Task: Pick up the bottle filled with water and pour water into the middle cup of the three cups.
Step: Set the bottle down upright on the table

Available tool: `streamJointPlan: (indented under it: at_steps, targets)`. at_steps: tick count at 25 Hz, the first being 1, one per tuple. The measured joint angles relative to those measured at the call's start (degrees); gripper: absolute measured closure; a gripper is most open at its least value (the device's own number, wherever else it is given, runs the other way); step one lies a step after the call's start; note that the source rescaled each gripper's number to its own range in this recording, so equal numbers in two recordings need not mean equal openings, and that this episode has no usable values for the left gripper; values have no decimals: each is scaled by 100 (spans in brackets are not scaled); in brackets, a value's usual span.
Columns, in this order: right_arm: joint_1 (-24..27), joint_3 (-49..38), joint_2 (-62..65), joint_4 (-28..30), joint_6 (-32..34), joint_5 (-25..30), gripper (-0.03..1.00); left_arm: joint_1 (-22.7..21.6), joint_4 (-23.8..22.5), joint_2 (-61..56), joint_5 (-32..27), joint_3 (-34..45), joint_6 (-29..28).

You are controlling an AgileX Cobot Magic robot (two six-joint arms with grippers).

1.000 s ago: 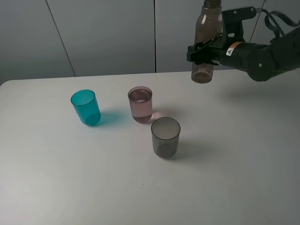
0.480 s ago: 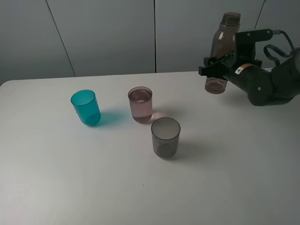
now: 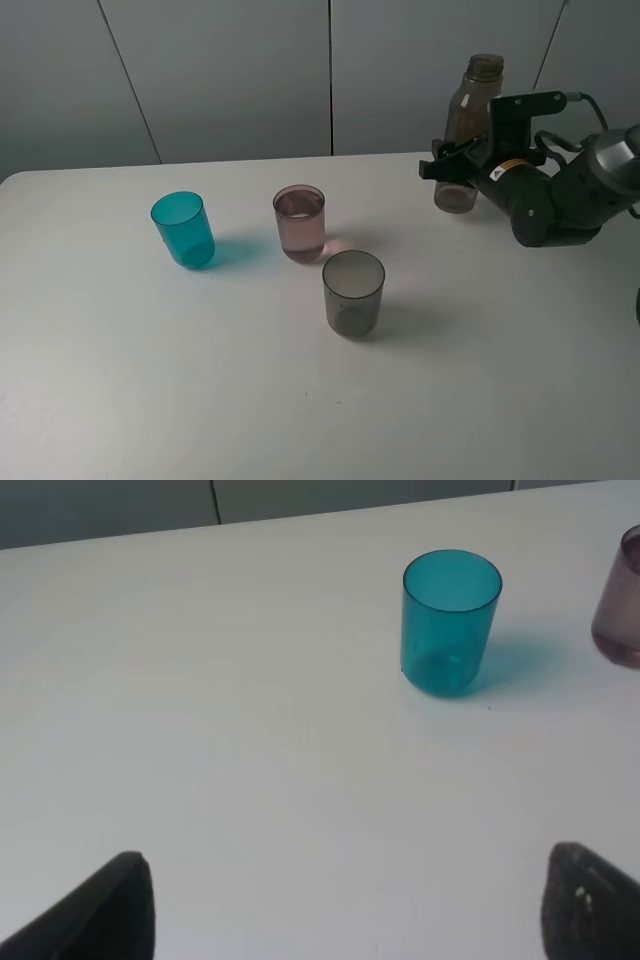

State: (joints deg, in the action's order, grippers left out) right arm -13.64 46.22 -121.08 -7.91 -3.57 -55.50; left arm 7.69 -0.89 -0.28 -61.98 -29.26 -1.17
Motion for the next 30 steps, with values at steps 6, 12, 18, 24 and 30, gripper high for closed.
streamJointPlan:
  at_steps: [6, 12, 18, 24, 30]
  targets:
    - [0, 104, -230, -23, -3, -263, 97, 0, 0, 0, 0, 0, 0]
    - [0, 107, -465, -21, -13, -450, 97, 0, 0, 0, 0, 0, 0]
    - [0, 117, -581, -37, -13, -542, 97, 0, 0, 0, 0, 0, 0]
    - [0, 151, -760, -37, -13, -886, 97, 0, 0, 0, 0, 0, 0]
    - [0, 154, -769, -37, 0, -899, 97, 0, 0, 0, 0, 0, 0]
